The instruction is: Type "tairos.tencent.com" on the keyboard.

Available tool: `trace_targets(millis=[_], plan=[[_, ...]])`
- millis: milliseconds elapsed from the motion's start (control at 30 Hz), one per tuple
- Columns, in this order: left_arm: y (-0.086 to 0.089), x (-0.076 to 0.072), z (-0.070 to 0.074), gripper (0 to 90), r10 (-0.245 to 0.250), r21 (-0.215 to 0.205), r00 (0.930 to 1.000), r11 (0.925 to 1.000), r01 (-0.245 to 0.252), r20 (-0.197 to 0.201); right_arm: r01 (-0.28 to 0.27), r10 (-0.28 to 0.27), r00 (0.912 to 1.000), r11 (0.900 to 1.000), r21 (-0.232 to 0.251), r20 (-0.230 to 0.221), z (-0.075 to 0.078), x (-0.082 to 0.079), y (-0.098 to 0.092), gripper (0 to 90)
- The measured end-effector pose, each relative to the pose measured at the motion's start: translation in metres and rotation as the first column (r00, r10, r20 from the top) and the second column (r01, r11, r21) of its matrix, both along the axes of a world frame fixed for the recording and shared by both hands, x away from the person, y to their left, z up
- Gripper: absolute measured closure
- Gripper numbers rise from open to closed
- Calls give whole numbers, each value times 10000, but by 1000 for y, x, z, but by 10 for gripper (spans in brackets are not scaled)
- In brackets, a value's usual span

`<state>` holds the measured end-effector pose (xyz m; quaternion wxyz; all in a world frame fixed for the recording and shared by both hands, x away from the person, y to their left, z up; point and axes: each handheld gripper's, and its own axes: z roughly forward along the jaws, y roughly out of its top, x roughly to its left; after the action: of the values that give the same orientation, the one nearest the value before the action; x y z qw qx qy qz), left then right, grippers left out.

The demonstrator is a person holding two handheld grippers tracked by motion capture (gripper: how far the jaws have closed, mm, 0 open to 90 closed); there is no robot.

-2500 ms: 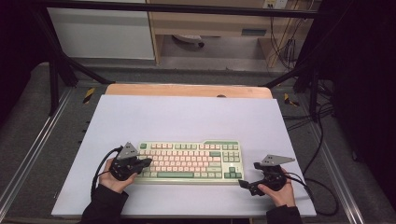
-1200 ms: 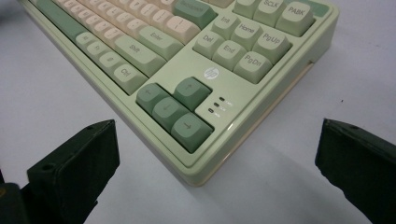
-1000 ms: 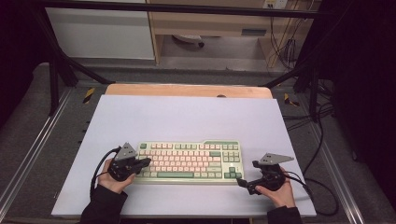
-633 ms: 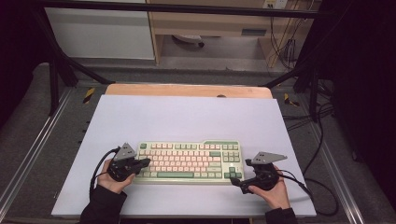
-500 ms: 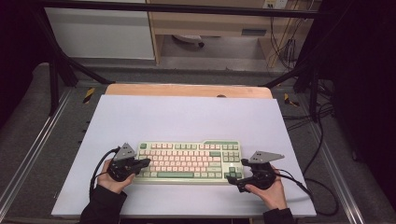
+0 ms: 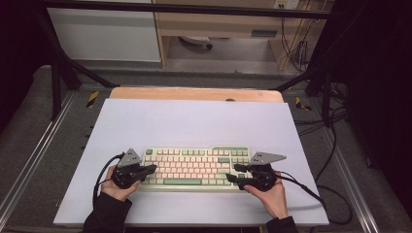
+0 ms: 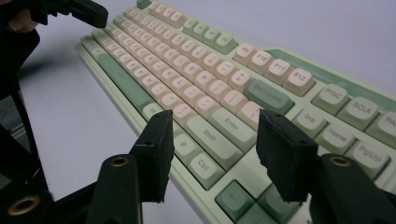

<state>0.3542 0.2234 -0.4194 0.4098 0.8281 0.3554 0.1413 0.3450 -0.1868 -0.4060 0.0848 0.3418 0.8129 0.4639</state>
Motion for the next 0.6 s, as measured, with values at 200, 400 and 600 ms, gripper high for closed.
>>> trace_targets(millis=[200,400,600], plan=[[1,0,0,898,10,-14,10000,10000,-10,-1,-223,223,9997,9997,-57,-57,2,3,15,577],[1,0,0,898,6,-19,10000,10000,-6,5,-322,320,9994,9991,-267,-102,1,8,33,660],[0,0,1,898,-37,-14,10000,10000,37,22,-314,310,9995,9990,-311,-114,-2,14,47,731]])
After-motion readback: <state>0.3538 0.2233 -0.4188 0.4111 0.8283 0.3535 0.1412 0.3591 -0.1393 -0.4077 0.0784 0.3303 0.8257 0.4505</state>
